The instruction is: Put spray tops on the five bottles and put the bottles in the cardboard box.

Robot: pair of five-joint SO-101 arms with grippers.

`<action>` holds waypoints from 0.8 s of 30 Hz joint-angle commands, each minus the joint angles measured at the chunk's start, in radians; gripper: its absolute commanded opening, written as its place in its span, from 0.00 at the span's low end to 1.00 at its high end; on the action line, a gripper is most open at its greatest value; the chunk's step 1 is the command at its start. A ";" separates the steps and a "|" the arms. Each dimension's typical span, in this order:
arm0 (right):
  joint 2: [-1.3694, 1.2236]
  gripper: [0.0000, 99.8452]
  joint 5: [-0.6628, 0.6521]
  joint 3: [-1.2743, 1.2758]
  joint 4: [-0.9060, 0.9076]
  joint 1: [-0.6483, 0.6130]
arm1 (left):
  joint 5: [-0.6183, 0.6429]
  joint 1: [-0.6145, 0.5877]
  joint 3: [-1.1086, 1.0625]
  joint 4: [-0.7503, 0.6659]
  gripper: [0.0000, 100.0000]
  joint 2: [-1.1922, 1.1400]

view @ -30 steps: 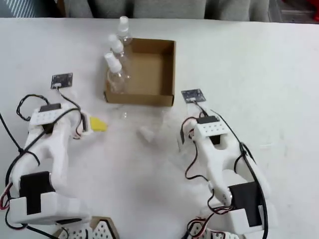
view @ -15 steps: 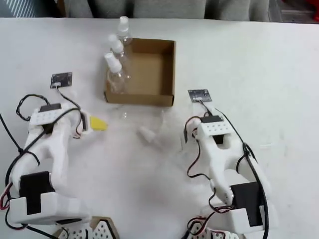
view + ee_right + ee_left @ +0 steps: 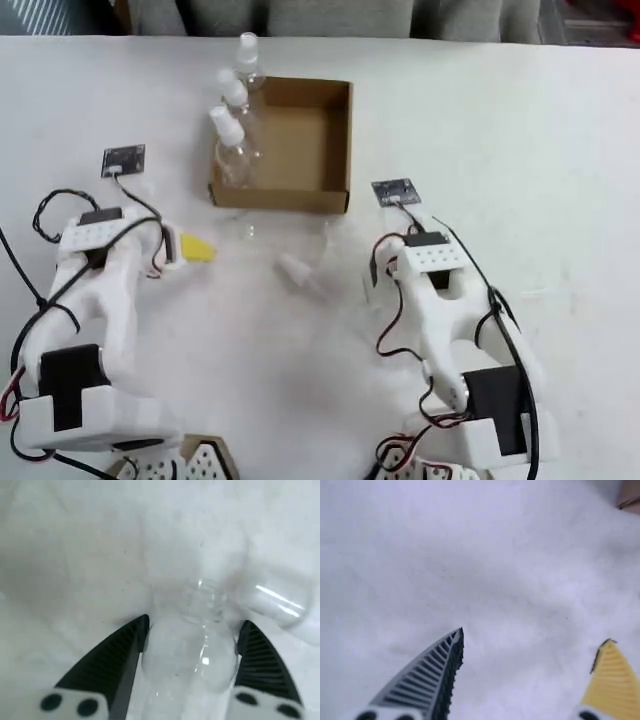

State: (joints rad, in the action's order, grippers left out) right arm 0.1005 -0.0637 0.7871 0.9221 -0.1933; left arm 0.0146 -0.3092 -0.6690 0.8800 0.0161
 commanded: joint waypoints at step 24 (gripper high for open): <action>0.450 0.02 -0.109 0.054 0.124 0.496 | -0.002 0.065 0.015 0.034 0.40 0.093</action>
State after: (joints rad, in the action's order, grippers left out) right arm 0.4534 -0.1235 0.8071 1.0787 0.1826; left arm 0.0146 -0.2877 -0.6690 0.8815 0.0222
